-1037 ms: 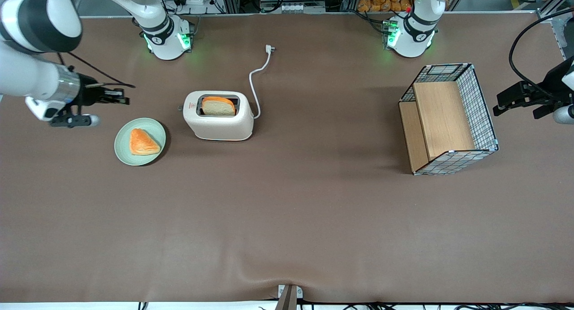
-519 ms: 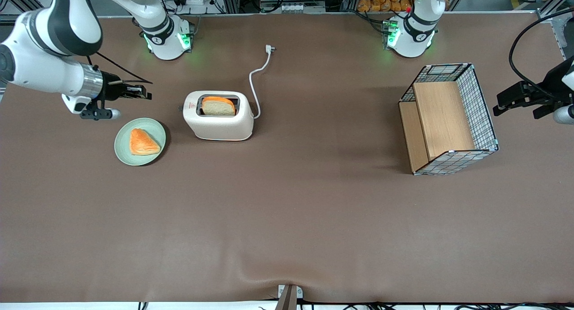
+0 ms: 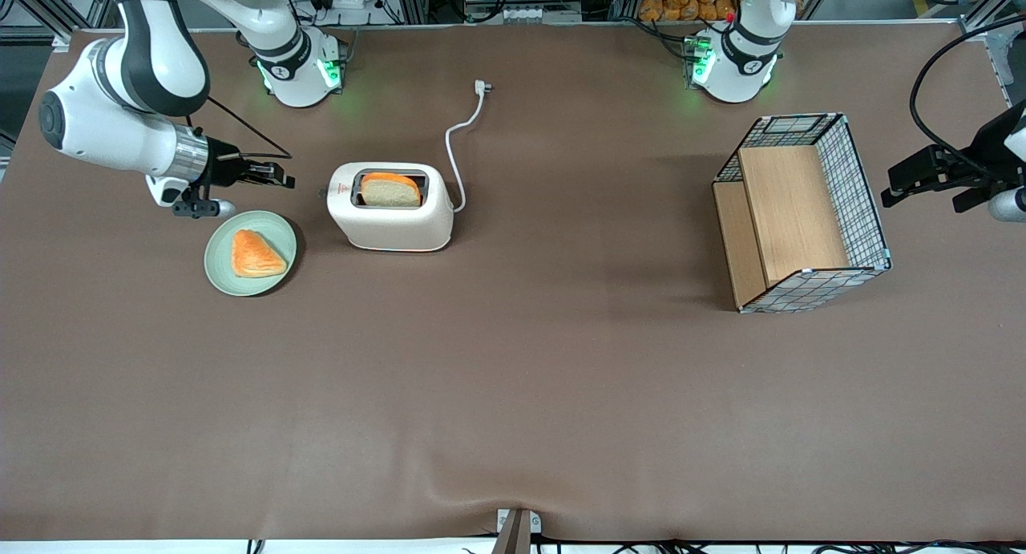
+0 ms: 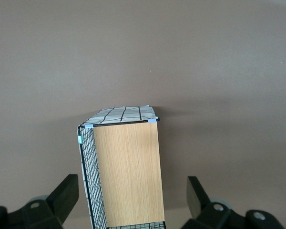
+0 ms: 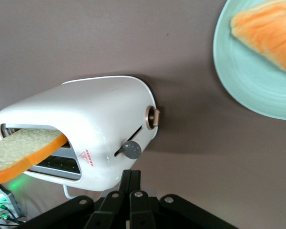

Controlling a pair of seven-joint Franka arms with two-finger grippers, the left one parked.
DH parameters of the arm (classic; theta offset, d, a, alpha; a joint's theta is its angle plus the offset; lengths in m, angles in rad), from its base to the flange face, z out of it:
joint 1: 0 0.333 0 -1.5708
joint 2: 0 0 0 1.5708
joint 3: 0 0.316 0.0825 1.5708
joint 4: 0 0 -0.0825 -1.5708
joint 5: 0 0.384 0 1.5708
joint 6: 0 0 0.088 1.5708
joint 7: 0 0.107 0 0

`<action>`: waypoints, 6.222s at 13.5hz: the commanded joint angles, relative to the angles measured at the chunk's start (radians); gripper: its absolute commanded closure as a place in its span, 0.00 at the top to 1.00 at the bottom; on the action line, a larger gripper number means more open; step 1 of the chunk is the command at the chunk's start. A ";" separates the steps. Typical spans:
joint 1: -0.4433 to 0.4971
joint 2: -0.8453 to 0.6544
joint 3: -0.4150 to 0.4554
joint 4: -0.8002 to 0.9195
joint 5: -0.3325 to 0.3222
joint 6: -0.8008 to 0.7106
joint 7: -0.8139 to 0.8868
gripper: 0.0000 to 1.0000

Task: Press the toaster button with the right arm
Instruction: 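Move the right gripper toward the white toaster's side lever, then lower the right gripper onto the toaster's grey lever, then press the toaster lever down with the right gripper and hold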

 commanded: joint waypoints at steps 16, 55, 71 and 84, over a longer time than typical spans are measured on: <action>0.067 0.080 0.004 -0.052 0.119 0.136 -0.087 0.00; 0.128 0.213 0.007 -0.089 0.122 0.320 -0.146 0.00; 0.147 0.254 0.007 -0.094 0.136 0.374 -0.171 0.00; 0.150 0.285 0.009 -0.100 0.136 0.423 -0.192 0.00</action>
